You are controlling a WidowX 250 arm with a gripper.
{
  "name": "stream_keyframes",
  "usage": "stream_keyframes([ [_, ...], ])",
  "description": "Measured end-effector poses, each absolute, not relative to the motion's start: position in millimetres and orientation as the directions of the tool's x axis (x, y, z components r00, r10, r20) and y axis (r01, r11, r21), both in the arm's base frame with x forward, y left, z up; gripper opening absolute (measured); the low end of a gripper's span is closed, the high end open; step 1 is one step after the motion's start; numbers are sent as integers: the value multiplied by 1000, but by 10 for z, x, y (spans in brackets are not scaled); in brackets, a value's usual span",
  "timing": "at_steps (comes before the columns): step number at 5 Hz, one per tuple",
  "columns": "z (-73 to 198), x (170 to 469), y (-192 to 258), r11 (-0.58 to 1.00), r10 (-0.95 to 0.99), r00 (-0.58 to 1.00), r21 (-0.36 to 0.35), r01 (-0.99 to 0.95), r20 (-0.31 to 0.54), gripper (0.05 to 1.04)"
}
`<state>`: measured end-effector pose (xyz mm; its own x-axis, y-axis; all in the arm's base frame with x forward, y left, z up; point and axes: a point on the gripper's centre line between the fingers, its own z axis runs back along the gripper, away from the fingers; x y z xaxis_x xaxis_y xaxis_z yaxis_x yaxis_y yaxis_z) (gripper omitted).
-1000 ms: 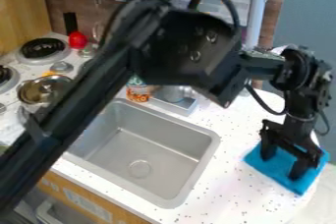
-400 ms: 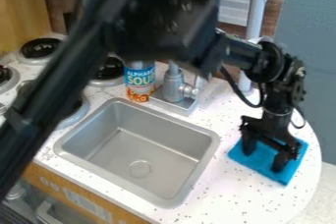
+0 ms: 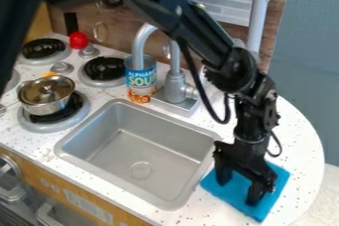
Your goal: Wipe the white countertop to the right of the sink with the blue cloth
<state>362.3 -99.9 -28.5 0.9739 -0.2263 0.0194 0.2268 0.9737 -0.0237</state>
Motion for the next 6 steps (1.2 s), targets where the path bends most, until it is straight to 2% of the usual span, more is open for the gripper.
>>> stream_keyframes([
  [1, -308, 3318, -1009, 963, -268, 963, -28, 268, 9, 1001],
  [2, -310, 3248, -1042, 955, -297, 955, -28, 297, 10, 1001],
  [3, -298, 3489, -991, 962, -275, 961, 2, 275, 23, 1001],
  [4, -282, 3865, -945, 975, -224, 974, 2, 224, 43, 1001],
  [6, -239, 4447, -895, 993, -118, 993, -21, 118, 25, 1001],
])
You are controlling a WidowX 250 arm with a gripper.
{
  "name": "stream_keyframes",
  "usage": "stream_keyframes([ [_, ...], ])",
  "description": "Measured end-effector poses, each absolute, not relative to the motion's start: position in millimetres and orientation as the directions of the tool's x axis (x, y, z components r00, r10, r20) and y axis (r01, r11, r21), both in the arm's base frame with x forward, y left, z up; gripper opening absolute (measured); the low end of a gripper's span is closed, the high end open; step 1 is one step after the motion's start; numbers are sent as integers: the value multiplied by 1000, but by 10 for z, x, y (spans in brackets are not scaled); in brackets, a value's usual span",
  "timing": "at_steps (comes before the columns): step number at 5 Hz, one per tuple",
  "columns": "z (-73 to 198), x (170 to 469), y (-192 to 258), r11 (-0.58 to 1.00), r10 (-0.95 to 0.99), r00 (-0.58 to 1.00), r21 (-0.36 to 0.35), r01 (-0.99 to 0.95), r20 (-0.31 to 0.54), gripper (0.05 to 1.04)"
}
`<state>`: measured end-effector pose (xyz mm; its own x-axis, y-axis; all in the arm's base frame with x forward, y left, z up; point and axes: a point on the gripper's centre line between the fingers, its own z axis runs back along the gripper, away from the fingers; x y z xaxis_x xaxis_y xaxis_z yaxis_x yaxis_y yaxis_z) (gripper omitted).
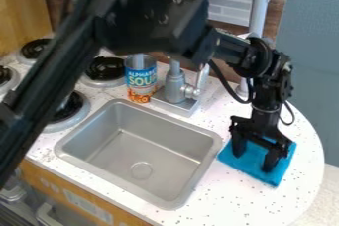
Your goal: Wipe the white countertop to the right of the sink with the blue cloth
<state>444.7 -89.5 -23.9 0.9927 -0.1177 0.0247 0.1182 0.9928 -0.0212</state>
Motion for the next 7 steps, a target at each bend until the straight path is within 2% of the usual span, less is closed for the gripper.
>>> stream_keyframes([
  [1, -226, 4688, -871, 995, -100, 995, -20, 100, 28, 1001],
  [2, -208, 4803, -872, 996, -92, 995, -18, 93, 34, 1001],
  [3, -231, 4782, -864, 996, -93, 995, -15, 93, 40, 1001],
  [5, -198, 4433, -915, 992, -125, 990, -21, 127, 63, 1001],
  [7, 421, 4207, -950, 985, -147, 961, -52, 163, 234, 1001],
])
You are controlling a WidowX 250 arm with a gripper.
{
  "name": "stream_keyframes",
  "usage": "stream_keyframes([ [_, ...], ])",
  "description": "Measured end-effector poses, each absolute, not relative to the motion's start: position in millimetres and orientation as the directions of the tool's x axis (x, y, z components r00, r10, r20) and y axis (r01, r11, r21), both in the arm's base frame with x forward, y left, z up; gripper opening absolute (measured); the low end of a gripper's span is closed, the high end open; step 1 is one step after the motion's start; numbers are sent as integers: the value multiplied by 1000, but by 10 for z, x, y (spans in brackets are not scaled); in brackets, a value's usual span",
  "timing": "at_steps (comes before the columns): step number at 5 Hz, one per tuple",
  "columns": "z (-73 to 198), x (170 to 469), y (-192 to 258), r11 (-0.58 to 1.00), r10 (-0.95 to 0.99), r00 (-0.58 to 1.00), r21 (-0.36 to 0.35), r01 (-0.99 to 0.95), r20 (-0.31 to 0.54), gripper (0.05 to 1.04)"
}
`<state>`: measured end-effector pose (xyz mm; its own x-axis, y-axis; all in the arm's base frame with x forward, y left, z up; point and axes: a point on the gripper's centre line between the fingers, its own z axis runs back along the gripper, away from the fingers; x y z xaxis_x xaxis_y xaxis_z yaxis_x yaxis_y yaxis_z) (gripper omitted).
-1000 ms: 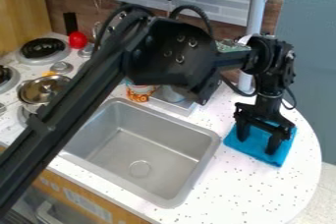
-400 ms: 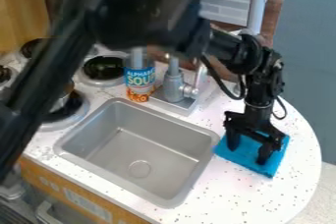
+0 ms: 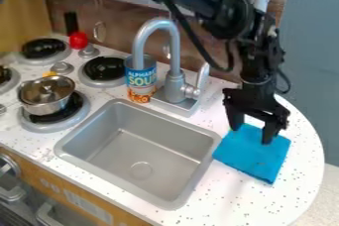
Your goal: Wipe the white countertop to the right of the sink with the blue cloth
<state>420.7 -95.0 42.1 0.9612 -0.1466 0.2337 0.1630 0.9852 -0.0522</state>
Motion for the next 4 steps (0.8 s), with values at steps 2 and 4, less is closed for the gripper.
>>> stream_keyframes([
  [2, 736, 3715, -962, 972, -207, 930, -44, 231, 304, 1001],
  [4, 827, 3526, -1287, 939, -300, 900, -66, 336, 316, 1001],
])
